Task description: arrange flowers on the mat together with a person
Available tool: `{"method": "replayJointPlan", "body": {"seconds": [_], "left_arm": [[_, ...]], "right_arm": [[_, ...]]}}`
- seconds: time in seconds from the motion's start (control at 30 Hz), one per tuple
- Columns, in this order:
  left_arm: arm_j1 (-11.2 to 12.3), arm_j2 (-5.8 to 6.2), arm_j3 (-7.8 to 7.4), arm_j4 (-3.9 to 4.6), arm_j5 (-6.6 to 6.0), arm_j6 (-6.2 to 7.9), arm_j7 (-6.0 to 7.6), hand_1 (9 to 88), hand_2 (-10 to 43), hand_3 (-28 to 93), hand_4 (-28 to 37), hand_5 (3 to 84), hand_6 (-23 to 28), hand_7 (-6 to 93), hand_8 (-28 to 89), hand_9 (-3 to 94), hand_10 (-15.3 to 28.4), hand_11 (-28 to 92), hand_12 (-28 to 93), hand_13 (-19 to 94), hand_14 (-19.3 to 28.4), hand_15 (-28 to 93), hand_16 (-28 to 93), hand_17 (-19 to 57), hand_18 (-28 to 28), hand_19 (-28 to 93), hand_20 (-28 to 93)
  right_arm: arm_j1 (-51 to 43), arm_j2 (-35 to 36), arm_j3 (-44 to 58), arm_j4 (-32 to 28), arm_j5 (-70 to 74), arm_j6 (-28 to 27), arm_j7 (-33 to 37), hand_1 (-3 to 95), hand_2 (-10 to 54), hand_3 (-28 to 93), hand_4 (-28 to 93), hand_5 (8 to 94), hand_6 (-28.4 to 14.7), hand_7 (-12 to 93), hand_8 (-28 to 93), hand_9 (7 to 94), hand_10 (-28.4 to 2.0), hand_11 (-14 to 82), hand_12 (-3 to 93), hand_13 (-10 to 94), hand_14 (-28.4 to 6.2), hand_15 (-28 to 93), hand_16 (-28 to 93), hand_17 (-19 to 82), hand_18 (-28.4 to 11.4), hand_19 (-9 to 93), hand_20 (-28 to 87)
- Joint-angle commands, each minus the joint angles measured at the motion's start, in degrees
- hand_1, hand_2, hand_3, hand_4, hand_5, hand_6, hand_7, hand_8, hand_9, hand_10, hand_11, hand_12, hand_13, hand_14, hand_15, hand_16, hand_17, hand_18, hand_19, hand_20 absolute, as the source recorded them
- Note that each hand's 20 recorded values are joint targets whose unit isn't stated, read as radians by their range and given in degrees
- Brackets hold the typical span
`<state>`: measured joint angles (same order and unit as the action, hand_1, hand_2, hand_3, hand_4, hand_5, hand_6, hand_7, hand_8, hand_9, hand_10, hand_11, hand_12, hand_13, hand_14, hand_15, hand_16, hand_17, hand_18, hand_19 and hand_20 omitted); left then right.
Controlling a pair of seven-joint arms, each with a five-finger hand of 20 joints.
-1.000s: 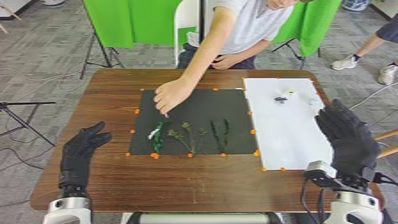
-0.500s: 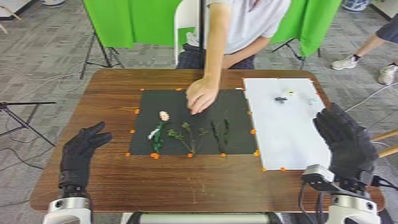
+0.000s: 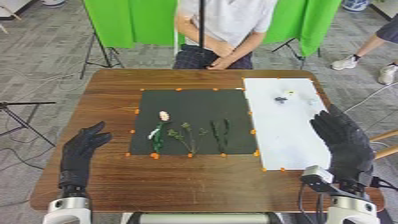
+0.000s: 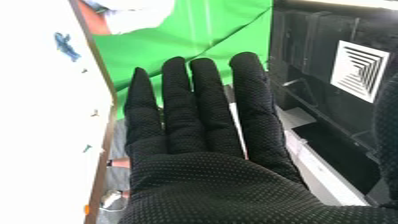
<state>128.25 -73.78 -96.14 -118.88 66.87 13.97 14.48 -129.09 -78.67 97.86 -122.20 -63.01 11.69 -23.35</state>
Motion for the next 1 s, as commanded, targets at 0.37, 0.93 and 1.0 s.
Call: {"method": "replayJointPlan", "body": {"seconds": [0.37,0.93,1.0], "left_arm": [[0.8,-0.26,-0.13,-0.14,0.11,0.6,0.08,18.3,10.6,64,-28.3,50.4,4.0,13.9,-7,53.7,15.9,22,13,41,18.9,23,-2,10.1,12.8,13,18],[0.7,-0.43,0.0,-0.12,0.05,0.58,0.31,18.5,10.5,64,-28.3,50.4,4.0,13.8,-6,53.6,16.0,22,13,42,18.9,23,-2,10.1,12.8,13,19],[0.75,-0.44,-0.03,-0.14,0.11,0.67,0.31,18.5,10.4,64,-28.3,50.4,4.0,13.8,-6,53.6,15.9,22,13,42,18.9,23,-2,10.1,12.8,13,19]], "right_arm": [[-1.72,27.94,-12.37,-0.57,23.42,20.64,-17.79,18.4,-9.5,66,-18,47.2,-3.3,11,-8,48.6,-16.3,8.2,18.2,54,-15.9,16,21,28,-17.9,42,38],[19.44,20.04,8.34,9.0,-45.9,3.85,33.16,16.8,-9.5,62,-27,48.7,-4.3,9,-7,51.2,-18.7,6.9,18.3,57,-16.6,17,20,33,-18.5,40,31],[19.79,20.26,8.17,9.17,-46.09,3.68,33.46,16.8,-9.5,62,-27,48.7,-4.3,9,-7,50.9,-18.4,6.7,18.2,57,-16.7,16,20,33,-18.6,39,32]]}}
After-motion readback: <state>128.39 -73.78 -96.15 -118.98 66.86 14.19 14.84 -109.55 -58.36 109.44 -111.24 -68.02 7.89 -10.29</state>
